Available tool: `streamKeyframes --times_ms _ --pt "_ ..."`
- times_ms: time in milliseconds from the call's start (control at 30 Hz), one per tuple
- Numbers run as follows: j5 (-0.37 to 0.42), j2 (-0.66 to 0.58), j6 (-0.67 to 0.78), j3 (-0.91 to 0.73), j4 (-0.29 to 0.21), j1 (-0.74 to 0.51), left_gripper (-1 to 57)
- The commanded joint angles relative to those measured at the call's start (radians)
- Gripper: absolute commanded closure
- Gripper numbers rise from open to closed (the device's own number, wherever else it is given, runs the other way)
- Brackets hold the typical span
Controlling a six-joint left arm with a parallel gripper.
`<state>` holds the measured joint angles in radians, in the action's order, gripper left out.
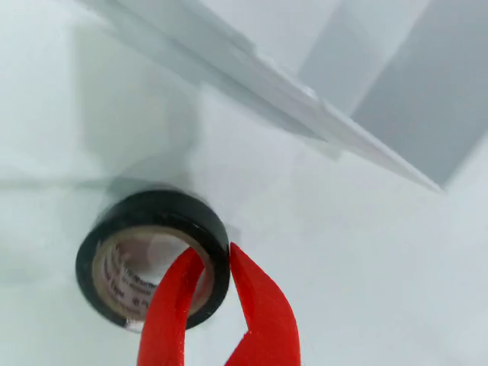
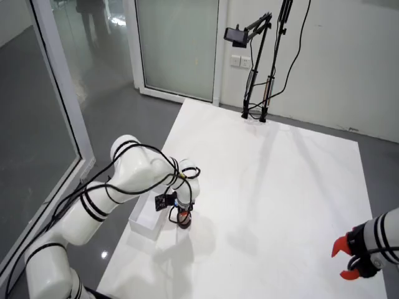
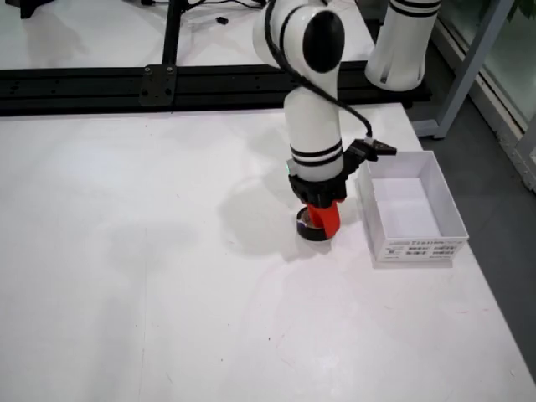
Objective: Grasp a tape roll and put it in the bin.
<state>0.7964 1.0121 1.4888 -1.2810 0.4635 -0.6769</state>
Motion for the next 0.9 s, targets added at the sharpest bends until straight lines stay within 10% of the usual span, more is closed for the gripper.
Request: streamKeyframes --times_ms 33,900 --pt "0.164 -0.161 -0.041 0.029 0.001 -0.015 57.1" --pt "0.319 -0.441 -0.055 -0.185 -0.029 0.132 57.2"
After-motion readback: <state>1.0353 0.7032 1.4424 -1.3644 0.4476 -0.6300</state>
